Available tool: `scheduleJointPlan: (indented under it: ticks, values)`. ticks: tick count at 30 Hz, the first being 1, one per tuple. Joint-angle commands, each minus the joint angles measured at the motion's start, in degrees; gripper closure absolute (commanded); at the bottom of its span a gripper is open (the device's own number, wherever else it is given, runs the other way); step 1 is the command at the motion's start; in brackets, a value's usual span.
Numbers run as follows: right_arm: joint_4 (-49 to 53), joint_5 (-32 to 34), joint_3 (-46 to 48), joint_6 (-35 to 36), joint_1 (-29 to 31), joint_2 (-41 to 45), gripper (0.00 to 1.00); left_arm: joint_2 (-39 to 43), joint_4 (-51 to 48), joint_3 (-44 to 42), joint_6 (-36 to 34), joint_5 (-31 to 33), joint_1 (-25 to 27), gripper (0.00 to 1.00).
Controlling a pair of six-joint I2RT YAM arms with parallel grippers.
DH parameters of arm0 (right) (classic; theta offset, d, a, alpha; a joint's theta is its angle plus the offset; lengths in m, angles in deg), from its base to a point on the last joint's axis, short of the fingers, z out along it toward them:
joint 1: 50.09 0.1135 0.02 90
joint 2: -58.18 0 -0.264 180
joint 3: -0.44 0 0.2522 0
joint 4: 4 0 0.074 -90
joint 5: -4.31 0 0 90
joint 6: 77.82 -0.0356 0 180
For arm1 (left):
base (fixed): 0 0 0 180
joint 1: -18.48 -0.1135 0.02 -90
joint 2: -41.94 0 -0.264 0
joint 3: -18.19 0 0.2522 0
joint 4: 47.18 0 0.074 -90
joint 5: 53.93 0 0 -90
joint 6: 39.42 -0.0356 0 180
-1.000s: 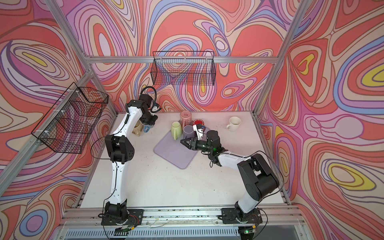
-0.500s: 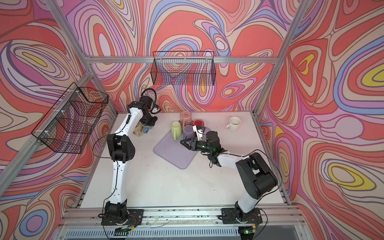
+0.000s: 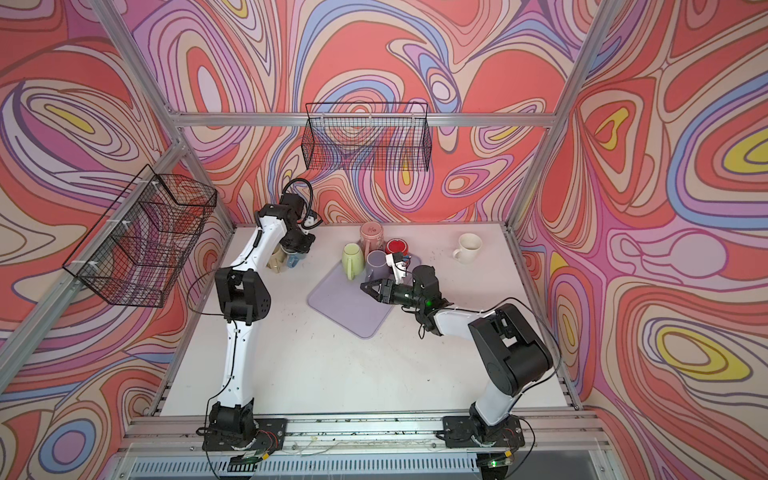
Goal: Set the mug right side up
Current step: 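Lower the blue mug upright onto the table and open the left gripper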
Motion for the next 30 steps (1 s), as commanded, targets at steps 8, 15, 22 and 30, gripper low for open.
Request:
scheduleJointPlan:
  ticks: [8, 15, 22, 30]
  values:
    - [-1.8, 0.7, 0.4, -0.4, 0.5, -1.2, 0.51, -1.3, 1.6, 1.5, 0.6, -0.2, -0.6, 1.00]
    - [-1.8, 0.7, 0.2, -0.5, 0.5, -1.7, 0.51, -1.7, 2.0, 1.2, 0.7, -0.3, -0.8, 1.00]
    - [-2.1, 0.6, 0.1, -0.6, 0.5, -2.4, 0.51, -2.1, 2.5, 1.1, 0.8, -0.2, -0.9, 1.00]
    - [-2.5, 0.6, -0.4, -0.9, 0.6, -3.4, 0.51, -2.4, 2.6, 1.0, 0.9, -0.4, -1.1, 1.00]
